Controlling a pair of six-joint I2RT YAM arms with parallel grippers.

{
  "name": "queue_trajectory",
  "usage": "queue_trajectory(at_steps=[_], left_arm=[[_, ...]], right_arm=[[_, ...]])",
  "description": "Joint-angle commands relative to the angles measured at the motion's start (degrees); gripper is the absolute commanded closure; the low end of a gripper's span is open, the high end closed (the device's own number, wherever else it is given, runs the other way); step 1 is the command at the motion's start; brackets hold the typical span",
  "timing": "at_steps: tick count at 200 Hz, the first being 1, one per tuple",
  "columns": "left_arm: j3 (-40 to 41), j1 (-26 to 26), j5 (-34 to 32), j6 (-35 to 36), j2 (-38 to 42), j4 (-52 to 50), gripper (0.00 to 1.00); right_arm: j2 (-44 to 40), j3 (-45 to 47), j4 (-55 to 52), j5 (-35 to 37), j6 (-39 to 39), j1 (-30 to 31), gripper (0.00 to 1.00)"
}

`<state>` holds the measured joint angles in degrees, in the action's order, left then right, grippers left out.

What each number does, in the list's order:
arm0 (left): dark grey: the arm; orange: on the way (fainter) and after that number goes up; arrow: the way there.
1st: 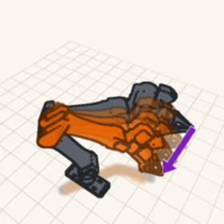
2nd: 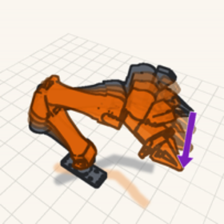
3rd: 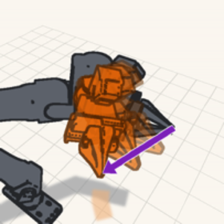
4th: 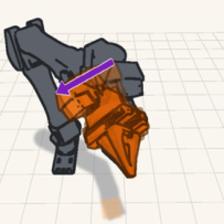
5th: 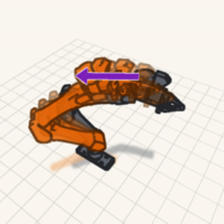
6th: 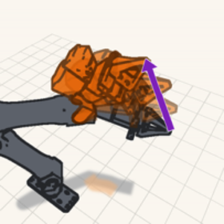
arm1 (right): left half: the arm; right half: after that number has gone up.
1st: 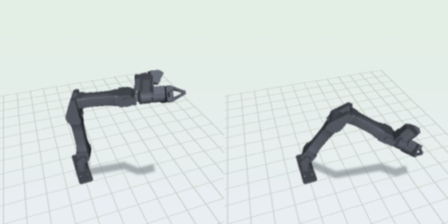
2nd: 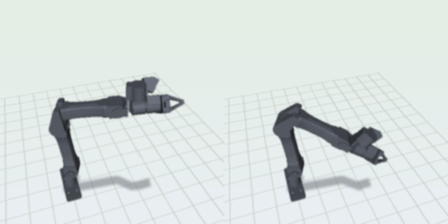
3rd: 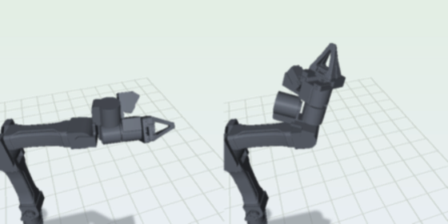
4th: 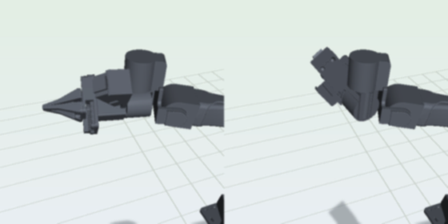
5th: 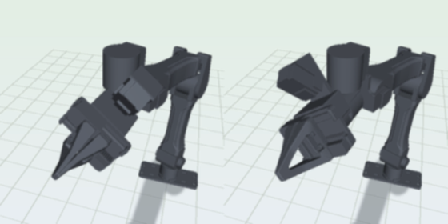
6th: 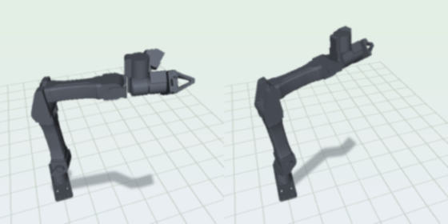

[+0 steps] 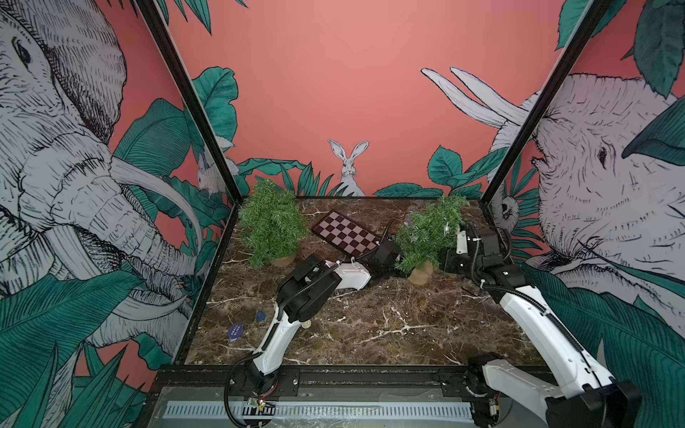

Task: Wrap string light around the christmas tree
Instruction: Move the christmas tree to the center of the board.

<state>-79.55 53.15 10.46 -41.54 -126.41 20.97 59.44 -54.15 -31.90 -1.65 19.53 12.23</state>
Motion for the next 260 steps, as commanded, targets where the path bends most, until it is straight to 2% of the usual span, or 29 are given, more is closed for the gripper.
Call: queue_trajectory(at_steps=[1, 38, 67, 104, 129, 140, 157, 175, 189, 205, 230, 247, 260], left_arm=[[-0.86, 1.29, 0.4, -2.68, -2.11, -2.65, 0.59], [-1.51, 1.26, -0.08, -3.47, -2.61, -2.03, 0.58], [-0.96, 1.35, -0.09, -3.54, -2.44, -1.75, 0.58], [-0.45, 1.52, -0.24, -3.94, -2.33, -1.02, 0.58], [-0.9, 2.09, -0.7, -4.09, -2.68, -0.82, 0.58], [-1.52, 2.52, -0.7, -4.29, -3.02, -1.0, 0.58], [-2.81, 3.31, -0.7, -4.62, -3.79, -1.1, 0.58], [-3.81, 3.96, -0.94, -4.94, -4.32, -1.11, 0.58], [-4.12, 4.16, -1.14, -5.53, -4.7, -0.59, 0.58], [-4.09, 4.16, -1.19, -5.43, -4.57, -0.23, 0.58], [-3.22, 3.69, -1.84, -3.32, -2.2, -1.72, 0.55], [-1.03, 3.13, -1.52, -2.02, 0.69, -2.77, 0.48], [1.54, 2.68, -1.29, -0.28, 3.83, -4.63, 0.39]], right_arm=[[-1.46, -1.47, -1.53, -1.36, -2.58, -2.23, 0.35], [-3.75, -2.05, -4.75, -3.47, -3.97, -2.51, 0.12], [-6.75, -3.47, -9.76, -5.02, -5.45, -2.61, 0.01], [-8.59, -8.72, -18.78, -5.11, -5.24, -2.59, 0.01], [-8.02, -15.4, -25.78, -4.33, -4.52, -2.59, 0.01], [-7.14, -19.45, -28.96, -2.74, -4.73, -2.58, 0.01], [-6.08, -26.14, -33.2, 3.87, -5.81, -2.53, 0.01], [-7.9, -29.29, -31.63, 8.1, -4.58, -2.64, 0.01], [-11.3, -28.83, -25.93, 4.19, -3.51, -2.61, 0.01], [-12.83, -27.44, -19.9, -4.25, -4.76, -2.6, 0.15], [-5.5, -36.31, -26.67, -8.89, -4.52, -2.65, 0.34], [-3.66, -39.49, -25.07, -13.86, -1.22, -2.45, 0.43], [-3.07, -39.52, -20.83, -16.35, 3.41, -1.53, 0.48]])
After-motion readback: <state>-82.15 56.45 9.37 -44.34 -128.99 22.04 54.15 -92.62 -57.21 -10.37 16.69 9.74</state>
